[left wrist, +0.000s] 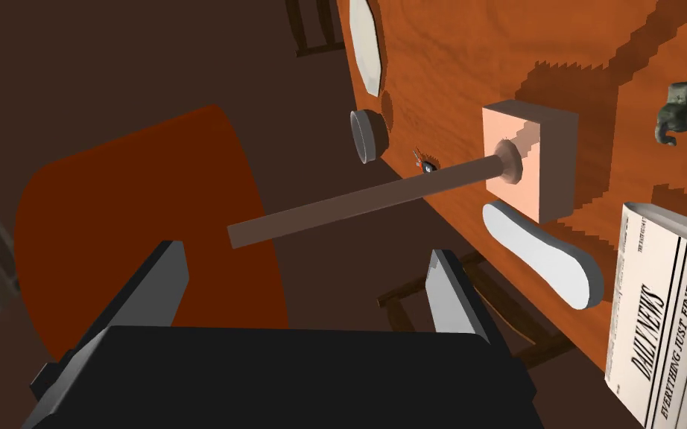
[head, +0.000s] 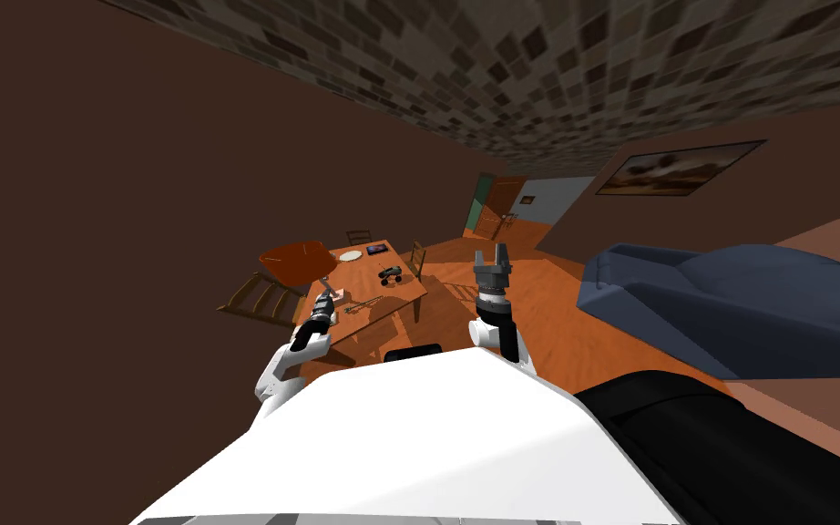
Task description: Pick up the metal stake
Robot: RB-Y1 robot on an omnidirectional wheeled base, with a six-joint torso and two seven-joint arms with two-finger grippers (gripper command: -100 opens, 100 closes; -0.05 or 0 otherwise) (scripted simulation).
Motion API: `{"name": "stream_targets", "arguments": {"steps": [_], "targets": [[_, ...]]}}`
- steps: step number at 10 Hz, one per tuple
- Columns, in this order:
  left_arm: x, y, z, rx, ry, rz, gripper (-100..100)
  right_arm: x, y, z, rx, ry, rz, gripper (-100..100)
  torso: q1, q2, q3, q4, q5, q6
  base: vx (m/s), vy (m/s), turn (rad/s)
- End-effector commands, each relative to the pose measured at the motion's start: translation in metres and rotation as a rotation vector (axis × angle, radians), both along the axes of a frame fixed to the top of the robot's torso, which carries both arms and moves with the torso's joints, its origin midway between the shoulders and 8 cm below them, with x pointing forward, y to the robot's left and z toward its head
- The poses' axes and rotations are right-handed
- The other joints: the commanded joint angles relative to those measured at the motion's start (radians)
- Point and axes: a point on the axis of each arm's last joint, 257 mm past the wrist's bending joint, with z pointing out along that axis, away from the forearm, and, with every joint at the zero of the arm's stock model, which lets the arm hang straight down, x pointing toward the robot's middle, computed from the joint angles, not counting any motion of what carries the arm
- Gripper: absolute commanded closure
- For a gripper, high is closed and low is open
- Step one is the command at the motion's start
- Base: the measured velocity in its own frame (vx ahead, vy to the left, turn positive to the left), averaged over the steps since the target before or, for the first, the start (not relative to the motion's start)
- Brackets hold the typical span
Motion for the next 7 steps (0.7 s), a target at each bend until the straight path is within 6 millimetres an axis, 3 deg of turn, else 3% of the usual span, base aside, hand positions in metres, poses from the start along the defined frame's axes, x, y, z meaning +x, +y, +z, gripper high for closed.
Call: {"name": "stream_targets", "arguments": {"steps": [1, 7], "targets": [[-0.003, 0.009, -0.013, -0.015, 0.041, 0.023, -100, 0.000, 0.000, 0.000, 0.000, 0.000, 0.000, 0, 0.000, 0.000, 0.000, 0.000, 0.000, 0.000, -0.003, -0.004, -0.060], [-0.015, 0.061, -0.075, -0.105, 0.226, 0.159, -100, 0.000, 0.000, 0.000, 0.000, 0.000, 0.000, 0, 0.000, -0.001, -0.001, 0.000, 0.000, -0.001, 0.005, -0.010, -0.098]]}}
